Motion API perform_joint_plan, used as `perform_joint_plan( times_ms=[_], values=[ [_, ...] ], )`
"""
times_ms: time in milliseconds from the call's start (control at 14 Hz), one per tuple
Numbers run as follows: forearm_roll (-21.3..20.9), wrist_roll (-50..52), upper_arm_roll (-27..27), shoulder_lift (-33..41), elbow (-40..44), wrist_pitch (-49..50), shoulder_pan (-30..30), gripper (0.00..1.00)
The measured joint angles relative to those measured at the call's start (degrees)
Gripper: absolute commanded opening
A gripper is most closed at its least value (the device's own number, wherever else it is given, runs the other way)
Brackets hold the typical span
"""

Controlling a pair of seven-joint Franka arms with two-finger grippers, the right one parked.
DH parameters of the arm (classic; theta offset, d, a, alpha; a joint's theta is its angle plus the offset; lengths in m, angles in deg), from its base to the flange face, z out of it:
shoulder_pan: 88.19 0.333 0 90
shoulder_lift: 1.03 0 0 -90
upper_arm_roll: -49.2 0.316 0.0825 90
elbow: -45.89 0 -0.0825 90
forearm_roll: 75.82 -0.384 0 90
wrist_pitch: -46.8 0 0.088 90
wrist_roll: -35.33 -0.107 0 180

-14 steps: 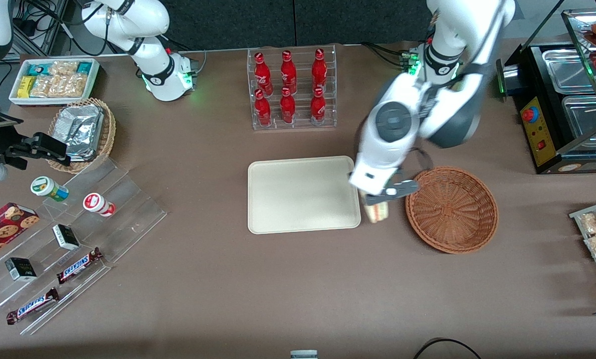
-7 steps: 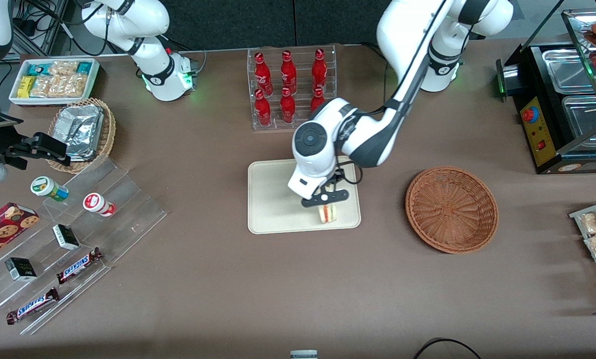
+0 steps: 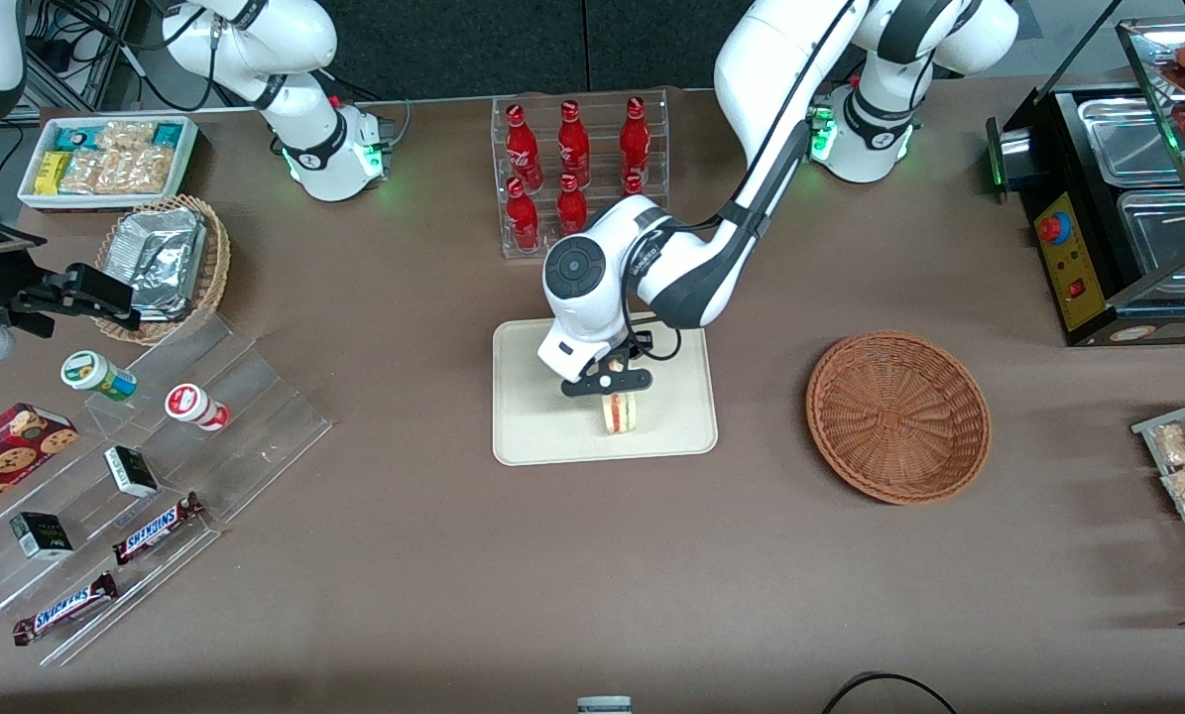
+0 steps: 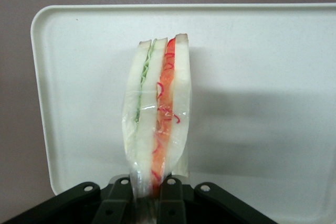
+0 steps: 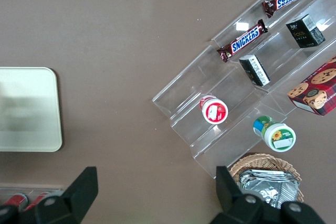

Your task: Place sandwich from basket to tray

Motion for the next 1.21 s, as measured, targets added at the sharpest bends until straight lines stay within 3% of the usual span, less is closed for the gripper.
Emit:
perform_joint_plan(
  times_ms=[357,429,500,571,643,1214],
  values=[
    [-0.22,-0.02,-0.50,-1.86,0.04,-0.21,-2.48,0.00],
    [-0.25,0.00,-0.50,-2.09,0.05,-0.28,-2.89,0.06],
    [-0.27,0.00,-0.50,-2.21,0.06,-0.29,-3.01,0.27],
    [-0.29,0.00,-0.44,-2.26,0.06,-0.29,-3.00,0.74],
    [-0.33,0.00,-0.34,-2.28,0.06,-0.29,-3.00,0.99],
    [-0.57,0.17,1.74,-0.33,2.05,2.59,-2.02,1.00]
  ],
)
